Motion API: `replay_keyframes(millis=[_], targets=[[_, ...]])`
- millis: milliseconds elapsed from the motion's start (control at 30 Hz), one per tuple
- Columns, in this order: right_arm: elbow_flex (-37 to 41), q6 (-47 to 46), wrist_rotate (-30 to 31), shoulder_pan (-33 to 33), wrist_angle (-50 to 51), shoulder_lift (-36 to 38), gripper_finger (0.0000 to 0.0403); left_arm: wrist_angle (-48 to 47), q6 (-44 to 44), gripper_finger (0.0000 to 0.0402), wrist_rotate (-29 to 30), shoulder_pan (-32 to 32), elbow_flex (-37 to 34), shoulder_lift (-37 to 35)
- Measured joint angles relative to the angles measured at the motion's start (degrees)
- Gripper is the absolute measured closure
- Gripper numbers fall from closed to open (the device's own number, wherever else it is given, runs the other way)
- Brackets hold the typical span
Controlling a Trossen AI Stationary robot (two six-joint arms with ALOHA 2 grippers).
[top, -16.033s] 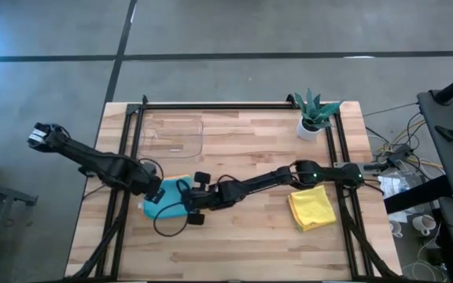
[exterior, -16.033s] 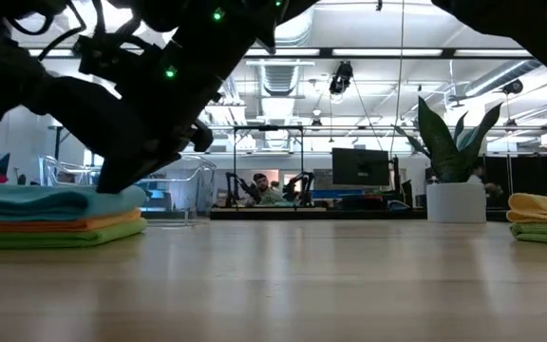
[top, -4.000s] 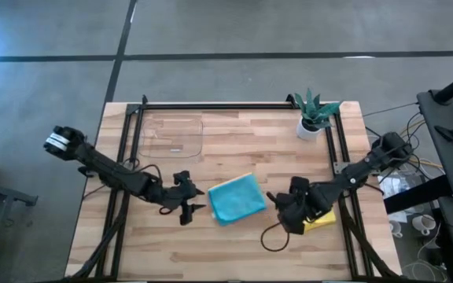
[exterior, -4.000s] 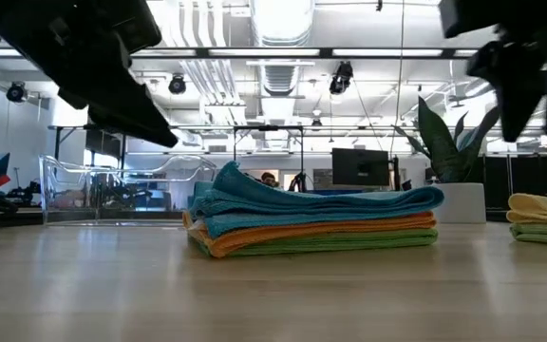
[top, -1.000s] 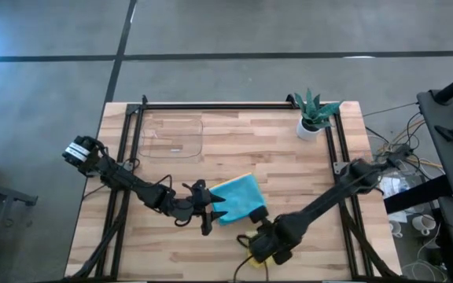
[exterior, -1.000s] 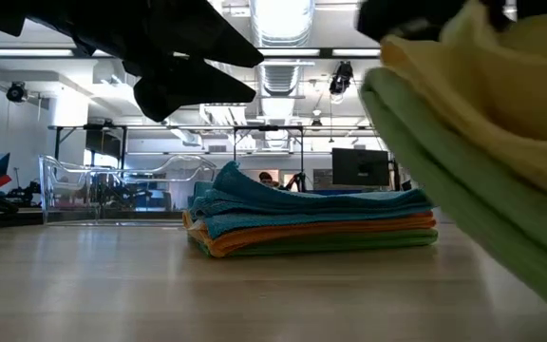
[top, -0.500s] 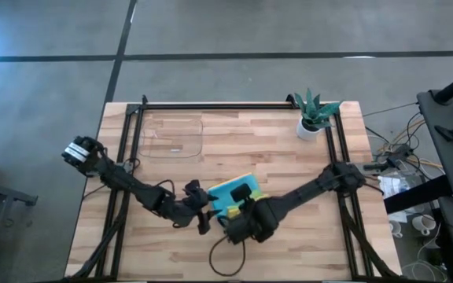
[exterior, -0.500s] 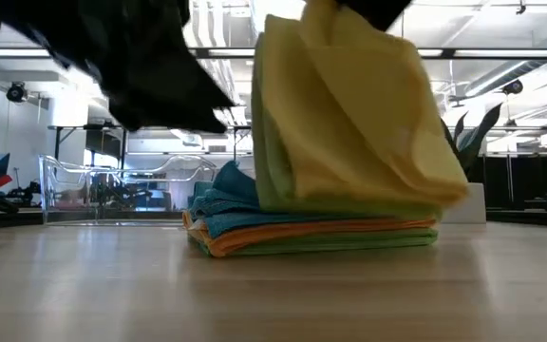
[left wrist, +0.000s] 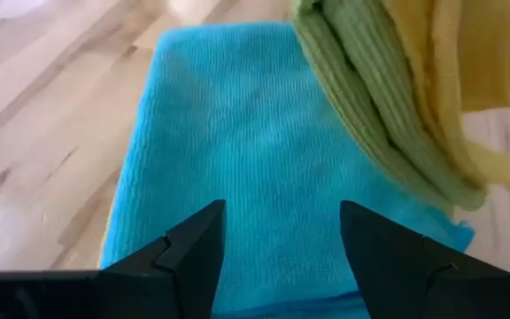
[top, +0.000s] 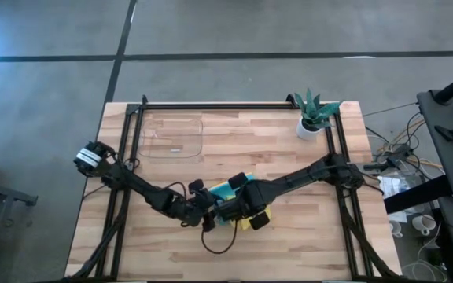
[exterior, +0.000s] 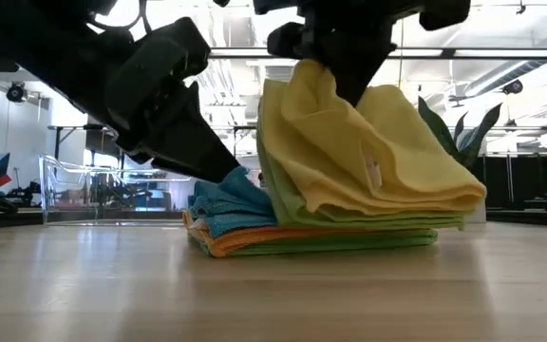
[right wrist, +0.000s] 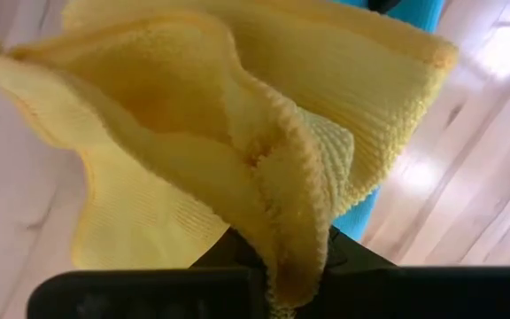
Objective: Fold microfiber towels
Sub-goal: Stack the right stacked microfiber cloths on top of the blue microfiber cloth
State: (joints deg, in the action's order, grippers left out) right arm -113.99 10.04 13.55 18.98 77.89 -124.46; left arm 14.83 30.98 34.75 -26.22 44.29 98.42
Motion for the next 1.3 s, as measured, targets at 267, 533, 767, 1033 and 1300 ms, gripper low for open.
replay_keyframes(millis=[267,533,767,1033,1300], targets=[[0.8,3.7,0.2,-1.9,-5.3,-0.1,0.0390,-0.4,-1.8,0.0195,-1.6,0.0,0.2,2.9],[1.9,5.2,0.0,-4.6,-6.9,-0.5,0.0390,-0.3,-4.6,0.0195,-1.6,0.5,2.7,6.6],[6.5,6.5,0.0,-6.2,-10.3,-0.5,0.0390,-0.4,-4.9,0.0195,-1.7,0.5,2.9,7.0],[9.8,8.0,0.0,-6.8,-15.7,-0.5,0.0383,-0.8,-4.8,0.0195,-1.9,0.5,2.8,6.9],[12.8,8.6,0.0,-7.2,-21.0,-0.5,0.0372,-0.8,-4.6,0.0195,-2.1,0.5,2.7,6.9]])
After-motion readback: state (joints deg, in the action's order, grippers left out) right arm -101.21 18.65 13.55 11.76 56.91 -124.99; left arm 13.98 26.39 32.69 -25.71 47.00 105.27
